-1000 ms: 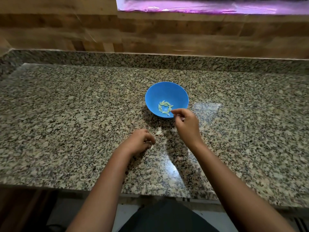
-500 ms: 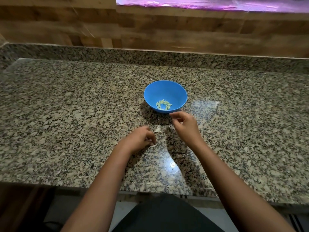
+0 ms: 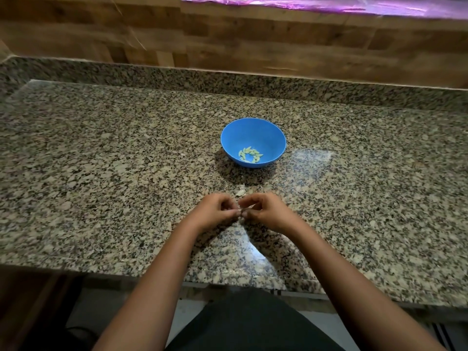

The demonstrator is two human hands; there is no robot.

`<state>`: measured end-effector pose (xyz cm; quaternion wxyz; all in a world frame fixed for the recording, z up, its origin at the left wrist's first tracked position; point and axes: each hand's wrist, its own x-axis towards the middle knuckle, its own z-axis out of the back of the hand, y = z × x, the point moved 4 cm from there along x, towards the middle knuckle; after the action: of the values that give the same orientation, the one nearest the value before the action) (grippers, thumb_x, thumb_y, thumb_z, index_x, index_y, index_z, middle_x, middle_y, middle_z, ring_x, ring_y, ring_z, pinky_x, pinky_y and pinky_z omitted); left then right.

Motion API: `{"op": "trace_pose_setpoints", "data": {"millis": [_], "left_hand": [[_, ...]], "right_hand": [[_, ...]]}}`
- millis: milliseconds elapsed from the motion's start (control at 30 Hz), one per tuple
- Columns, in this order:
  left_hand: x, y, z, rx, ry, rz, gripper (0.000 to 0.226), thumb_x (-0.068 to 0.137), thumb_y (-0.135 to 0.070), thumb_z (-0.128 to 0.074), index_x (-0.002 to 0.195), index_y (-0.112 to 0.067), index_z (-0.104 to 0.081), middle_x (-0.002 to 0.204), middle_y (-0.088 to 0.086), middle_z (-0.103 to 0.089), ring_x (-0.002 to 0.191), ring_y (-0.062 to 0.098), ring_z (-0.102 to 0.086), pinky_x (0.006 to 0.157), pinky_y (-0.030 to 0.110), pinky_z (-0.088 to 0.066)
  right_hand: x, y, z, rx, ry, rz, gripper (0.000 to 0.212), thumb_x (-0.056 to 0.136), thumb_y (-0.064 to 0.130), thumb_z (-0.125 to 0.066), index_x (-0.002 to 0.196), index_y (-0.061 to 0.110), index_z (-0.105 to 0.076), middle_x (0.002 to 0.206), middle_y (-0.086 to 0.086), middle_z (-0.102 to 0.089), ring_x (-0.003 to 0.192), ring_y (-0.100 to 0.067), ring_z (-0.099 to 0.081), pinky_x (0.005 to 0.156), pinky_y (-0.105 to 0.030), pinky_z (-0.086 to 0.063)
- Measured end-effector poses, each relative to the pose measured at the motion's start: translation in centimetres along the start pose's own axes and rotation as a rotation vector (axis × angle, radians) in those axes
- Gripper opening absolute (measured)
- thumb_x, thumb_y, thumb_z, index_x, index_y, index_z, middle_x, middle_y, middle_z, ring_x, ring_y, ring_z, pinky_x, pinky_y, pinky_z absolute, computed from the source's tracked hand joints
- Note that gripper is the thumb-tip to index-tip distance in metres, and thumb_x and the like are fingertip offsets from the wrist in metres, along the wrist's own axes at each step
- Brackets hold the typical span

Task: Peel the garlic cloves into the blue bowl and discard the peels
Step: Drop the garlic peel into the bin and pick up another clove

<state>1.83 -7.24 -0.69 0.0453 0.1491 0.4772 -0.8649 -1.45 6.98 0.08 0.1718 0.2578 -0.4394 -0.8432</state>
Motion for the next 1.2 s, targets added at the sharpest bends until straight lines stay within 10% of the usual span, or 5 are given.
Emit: {"op": "trace_pose_setpoints", "data": {"millis": [333, 467, 600, 1000, 1200], "left_hand": [[0.5, -1.0, -1.3, -0.702, -0.147, 0.060, 0.013, 0.081, 0.002, -0.065, 0.083, -0.005, -0.054, 0.075, 0.011, -0.065, 0.058, 0.012, -0.065, 0.059, 0.021, -0.056], [0.3, -1.1, -2.8, 0.039, -0.183, -0.172, 0.021, 0.088, -0.032, -0.061, 0.102, -0.017, -0.059, 0.102, 0.000, -0.064, 0.095, 0.015, -0.061, 0.086, 0.027, -0.051], [0.1, 0.1, -5.1, 0.605, -0.174, -0.350, 0.055, 0.096, -0.051, -0.036, 0.141, -0.020, -0.037, 0.150, -0.004, -0.033, 0.141, 0.012, -0.022, 0.113, 0.026, -0.004], [0.5, 1.0, -5.5, 0.610, -0.226, -0.452, 0.058, 0.093, -0.051, -0.030, 0.137, -0.015, -0.046, 0.145, 0.001, -0.043, 0.138, 0.018, -0.033, 0.113, 0.030, -0.011], [2.1, -0.5, -4.6, 0.216, -0.208, -0.304, 0.028, 0.099, -0.029, -0.040, 0.114, -0.015, -0.059, 0.115, 0.003, -0.059, 0.111, 0.021, -0.047, 0.093, 0.034, -0.036]], "right_hand": [[-1.2, 0.4, 1.8, 0.081, -0.172, -0.018, 0.014, 0.084, 0.006, -0.066, 0.076, 0.018, -0.067, 0.080, -0.010, -0.070, 0.076, -0.028, -0.069, 0.072, -0.041, -0.058], [-0.9, -0.2, 3.5, -0.003, -0.090, -0.239, 0.004, 0.082, 0.006, -0.068, 0.079, 0.003, -0.067, 0.074, -0.011, -0.069, 0.059, -0.014, -0.064, 0.062, -0.030, -0.058], [0.3, -0.9, 4.4, -0.221, 0.012, -0.461, 0.010, 0.080, 0.003, -0.069, 0.087, -0.004, -0.067, 0.076, -0.010, -0.070, 0.061, -0.013, -0.066, 0.067, -0.032, -0.059], [0.8, 3.3, 1.6, -0.921, 0.099, -0.132, 0.011, 0.088, 0.009, -0.055, 0.083, 0.012, -0.047, 0.081, -0.004, -0.048, 0.079, -0.020, -0.053, 0.071, -0.027, -0.049], [-0.4, 0.7, 2.8, -0.386, -0.044, -0.281, 0.011, 0.086, 0.013, -0.064, 0.077, 0.007, -0.061, 0.063, 0.001, -0.056, 0.059, -0.010, -0.056, 0.050, -0.019, -0.040]]}}
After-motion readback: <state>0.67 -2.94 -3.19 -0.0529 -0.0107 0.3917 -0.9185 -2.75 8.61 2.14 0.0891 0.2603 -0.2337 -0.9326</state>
